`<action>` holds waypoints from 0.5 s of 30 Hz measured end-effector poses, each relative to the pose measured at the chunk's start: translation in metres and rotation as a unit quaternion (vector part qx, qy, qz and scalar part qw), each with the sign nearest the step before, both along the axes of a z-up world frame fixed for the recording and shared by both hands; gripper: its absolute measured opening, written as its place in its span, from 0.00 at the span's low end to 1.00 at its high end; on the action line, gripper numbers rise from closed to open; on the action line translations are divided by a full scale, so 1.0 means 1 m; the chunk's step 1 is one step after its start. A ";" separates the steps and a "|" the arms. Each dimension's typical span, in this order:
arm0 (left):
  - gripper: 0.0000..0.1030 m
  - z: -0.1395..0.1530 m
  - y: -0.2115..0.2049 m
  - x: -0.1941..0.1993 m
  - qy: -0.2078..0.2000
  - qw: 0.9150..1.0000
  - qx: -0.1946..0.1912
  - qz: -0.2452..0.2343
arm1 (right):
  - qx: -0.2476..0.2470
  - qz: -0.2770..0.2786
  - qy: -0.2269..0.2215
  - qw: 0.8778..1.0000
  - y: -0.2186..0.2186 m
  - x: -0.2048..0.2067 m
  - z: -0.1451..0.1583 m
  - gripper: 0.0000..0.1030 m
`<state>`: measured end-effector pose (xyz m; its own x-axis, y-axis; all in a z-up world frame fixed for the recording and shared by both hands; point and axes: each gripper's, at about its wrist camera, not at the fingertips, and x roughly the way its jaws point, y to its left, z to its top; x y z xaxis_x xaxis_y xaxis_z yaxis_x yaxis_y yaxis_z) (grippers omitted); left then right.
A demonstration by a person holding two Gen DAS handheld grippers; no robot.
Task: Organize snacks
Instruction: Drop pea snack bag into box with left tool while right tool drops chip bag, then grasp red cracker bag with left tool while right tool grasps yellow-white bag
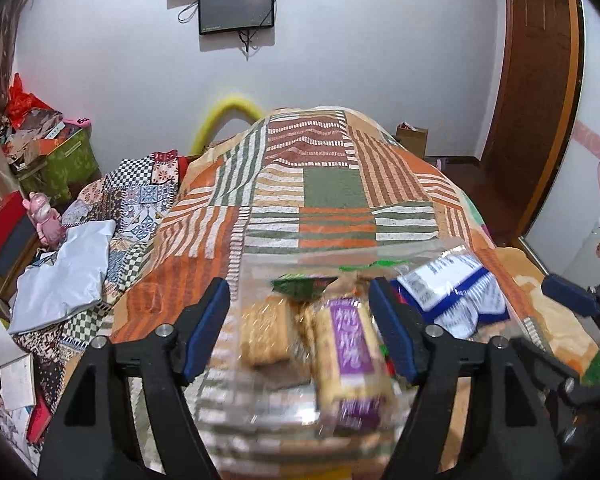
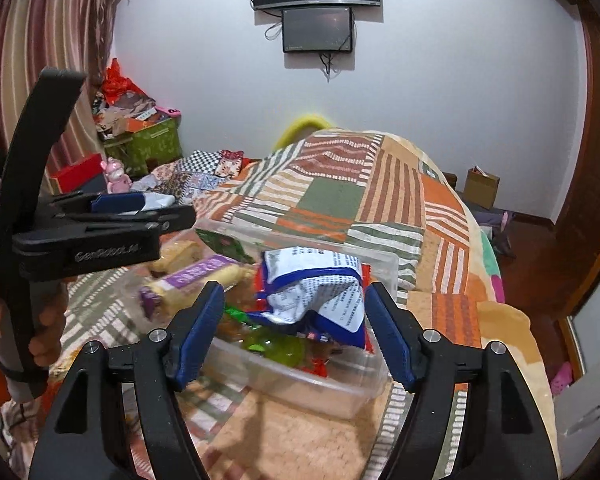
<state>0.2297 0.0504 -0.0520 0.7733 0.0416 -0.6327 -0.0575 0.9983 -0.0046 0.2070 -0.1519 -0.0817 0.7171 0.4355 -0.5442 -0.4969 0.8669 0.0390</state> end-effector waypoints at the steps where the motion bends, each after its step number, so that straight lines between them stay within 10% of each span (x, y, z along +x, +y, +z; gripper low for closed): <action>1: 0.72 0.001 0.003 -0.007 -0.001 1.000 -0.002 0.002 | 0.001 0.001 0.000 1.000 0.000 -0.003 0.002 0.68; 15: 0.81 -0.012 0.043 -0.083 0.032 0.999 -0.010 0.020 | 0.009 0.032 0.029 0.999 0.020 -0.043 -0.002 0.72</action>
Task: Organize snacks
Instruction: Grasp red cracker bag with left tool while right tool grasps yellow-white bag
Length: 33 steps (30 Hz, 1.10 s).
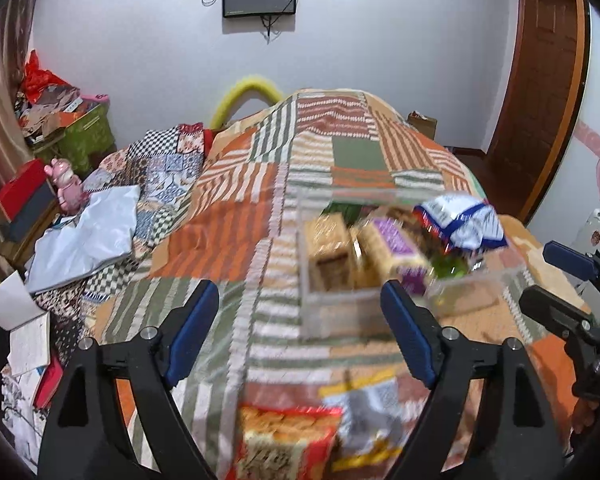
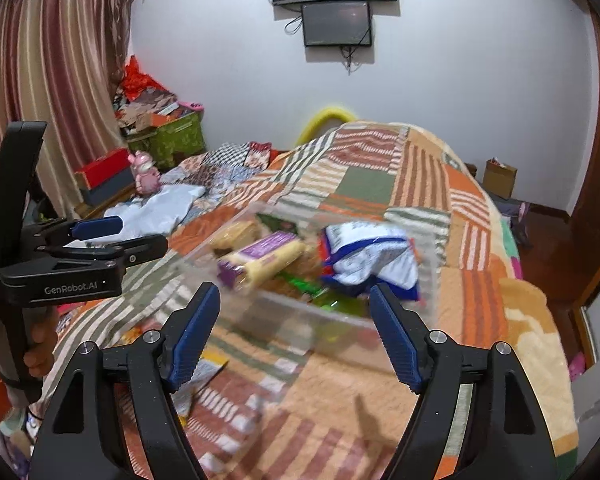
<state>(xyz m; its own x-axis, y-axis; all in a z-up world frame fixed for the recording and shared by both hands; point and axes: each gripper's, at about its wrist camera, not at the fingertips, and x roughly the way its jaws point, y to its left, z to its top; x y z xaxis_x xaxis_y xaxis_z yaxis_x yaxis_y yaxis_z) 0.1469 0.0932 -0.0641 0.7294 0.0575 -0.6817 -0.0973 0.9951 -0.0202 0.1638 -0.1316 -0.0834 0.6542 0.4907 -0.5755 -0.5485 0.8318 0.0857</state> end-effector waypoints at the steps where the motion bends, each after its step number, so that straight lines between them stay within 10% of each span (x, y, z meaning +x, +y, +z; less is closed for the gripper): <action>1: 0.81 -0.003 0.002 -0.005 0.004 1.000 0.000 0.000 | -0.003 0.004 0.004 1.000 0.004 -0.002 -0.003 0.72; 33: 0.81 -0.073 0.051 -0.070 0.072 0.997 -0.026 -0.015 | -0.088 0.093 0.160 0.979 0.098 -0.016 -0.095 0.72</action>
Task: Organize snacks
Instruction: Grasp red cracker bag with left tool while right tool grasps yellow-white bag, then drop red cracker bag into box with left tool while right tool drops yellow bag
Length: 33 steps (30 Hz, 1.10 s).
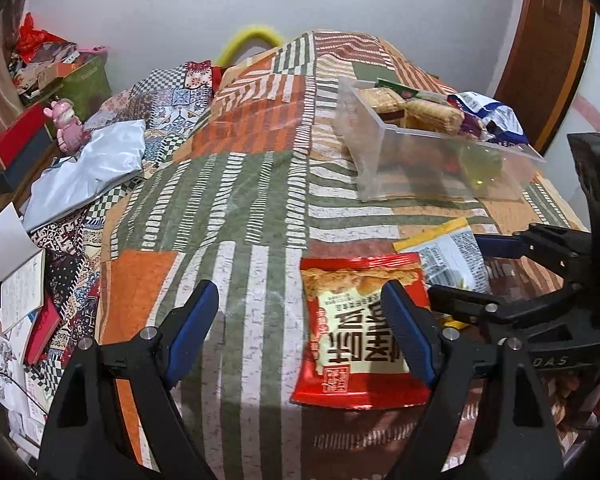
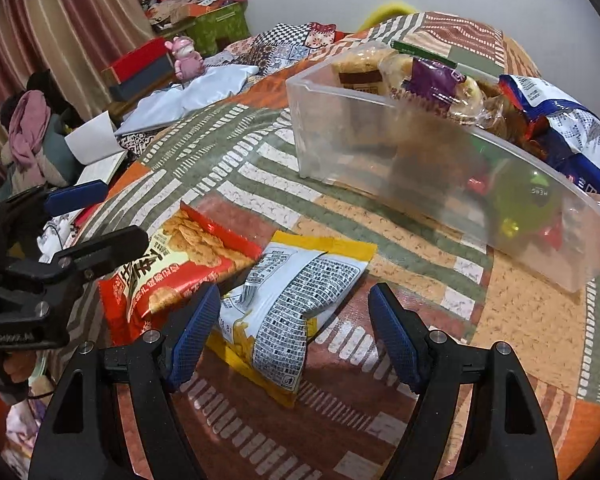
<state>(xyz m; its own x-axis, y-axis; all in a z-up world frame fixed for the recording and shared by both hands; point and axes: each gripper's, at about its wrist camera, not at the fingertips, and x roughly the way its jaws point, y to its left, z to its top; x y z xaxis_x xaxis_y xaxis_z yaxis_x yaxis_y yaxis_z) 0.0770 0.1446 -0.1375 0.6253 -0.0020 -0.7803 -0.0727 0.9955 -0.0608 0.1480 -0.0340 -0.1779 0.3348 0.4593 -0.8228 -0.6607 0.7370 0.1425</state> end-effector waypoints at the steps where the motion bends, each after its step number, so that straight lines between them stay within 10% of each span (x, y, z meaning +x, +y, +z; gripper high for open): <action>1: 0.81 0.001 -0.002 0.000 -0.001 1.000 0.001 -0.002 | -0.003 0.003 -0.001 1.000 0.001 -0.001 0.000 0.72; 12: 0.83 0.004 -0.013 -0.004 0.003 1.000 -0.008 -0.014 | 0.003 0.020 -0.012 1.000 0.000 -0.008 0.003 0.38; 28: 0.87 -0.032 -0.039 0.015 0.050 0.998 -0.027 -0.038 | 0.018 0.003 -0.021 1.000 -0.027 -0.005 0.012 0.31; 33: 0.71 -0.032 -0.041 0.016 0.048 0.998 -0.015 -0.041 | 0.027 0.002 -0.020 0.999 -0.031 -0.006 0.013 0.29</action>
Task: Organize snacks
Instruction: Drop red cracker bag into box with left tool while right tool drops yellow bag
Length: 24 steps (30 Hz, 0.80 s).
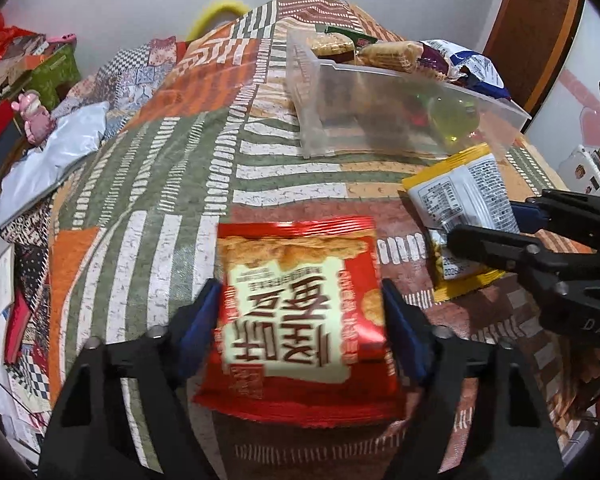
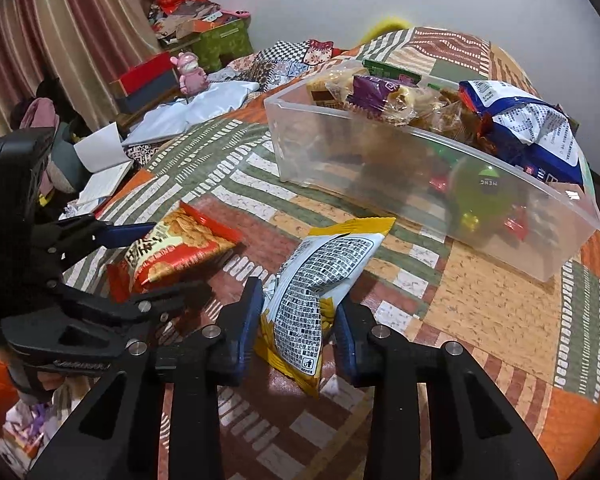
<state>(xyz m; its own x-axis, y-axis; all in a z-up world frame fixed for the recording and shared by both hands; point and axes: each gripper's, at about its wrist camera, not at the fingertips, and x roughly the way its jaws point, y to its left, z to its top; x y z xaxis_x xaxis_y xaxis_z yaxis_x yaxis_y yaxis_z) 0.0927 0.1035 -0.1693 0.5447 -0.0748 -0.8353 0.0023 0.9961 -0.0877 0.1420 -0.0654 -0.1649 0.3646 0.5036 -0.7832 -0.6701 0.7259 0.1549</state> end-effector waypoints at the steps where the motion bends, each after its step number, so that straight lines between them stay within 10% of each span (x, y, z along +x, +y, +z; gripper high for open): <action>1: 0.70 0.000 0.000 0.000 0.000 1.000 0.000 0.000 | 0.002 0.001 -0.002 1.000 -0.001 -0.001 0.001 0.29; 24: 0.68 0.081 -0.015 0.024 -0.102 0.994 -0.031 0.007 | 0.084 -0.040 -0.078 0.993 -0.042 0.012 0.066 0.29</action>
